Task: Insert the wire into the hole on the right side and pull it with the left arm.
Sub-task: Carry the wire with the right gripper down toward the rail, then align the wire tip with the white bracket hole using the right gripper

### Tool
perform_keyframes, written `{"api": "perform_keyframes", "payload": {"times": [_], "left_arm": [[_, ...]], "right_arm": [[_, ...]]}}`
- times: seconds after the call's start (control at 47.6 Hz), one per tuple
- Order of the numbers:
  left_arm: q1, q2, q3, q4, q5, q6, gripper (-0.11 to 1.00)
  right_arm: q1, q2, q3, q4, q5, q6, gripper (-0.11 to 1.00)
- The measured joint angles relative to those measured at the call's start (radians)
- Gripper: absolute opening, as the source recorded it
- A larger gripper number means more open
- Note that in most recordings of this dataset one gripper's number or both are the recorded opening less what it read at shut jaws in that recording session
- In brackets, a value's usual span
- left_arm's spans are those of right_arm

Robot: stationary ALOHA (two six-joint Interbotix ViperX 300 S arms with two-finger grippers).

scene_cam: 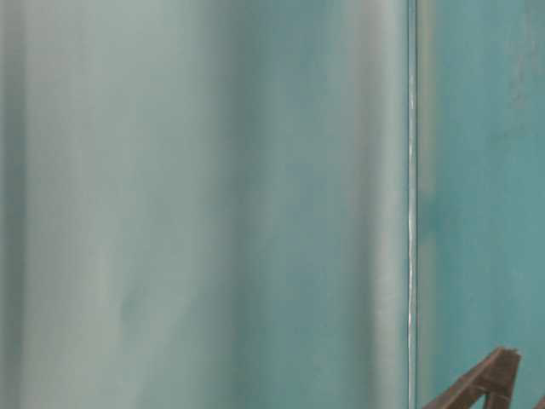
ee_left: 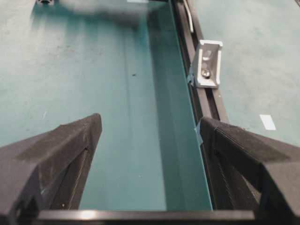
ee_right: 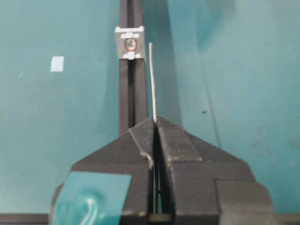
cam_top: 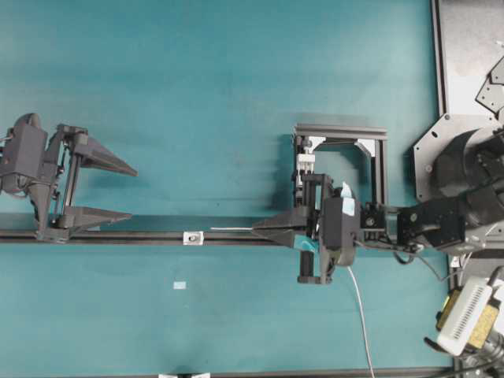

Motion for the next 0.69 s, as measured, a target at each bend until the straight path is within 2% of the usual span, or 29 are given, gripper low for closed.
{"api": "perform_keyframes", "payload": {"times": [0.231, 0.442, 0.694], "left_arm": [[-0.015, 0.017, -0.014, -0.002, -0.002, -0.002, 0.42], [-0.023, 0.049, -0.032, -0.002, 0.0, -0.009, 0.42], [-0.026, 0.098, -0.063, 0.0, -0.002, -0.029, 0.42]], "right_arm": [[0.049, 0.026, -0.009, 0.028, -0.055, -0.002, 0.01], [0.057, 0.049, -0.012, 0.057, -0.071, -0.002, 0.01], [0.058, 0.066, -0.015, 0.063, -0.075, -0.003, 0.01]]}}
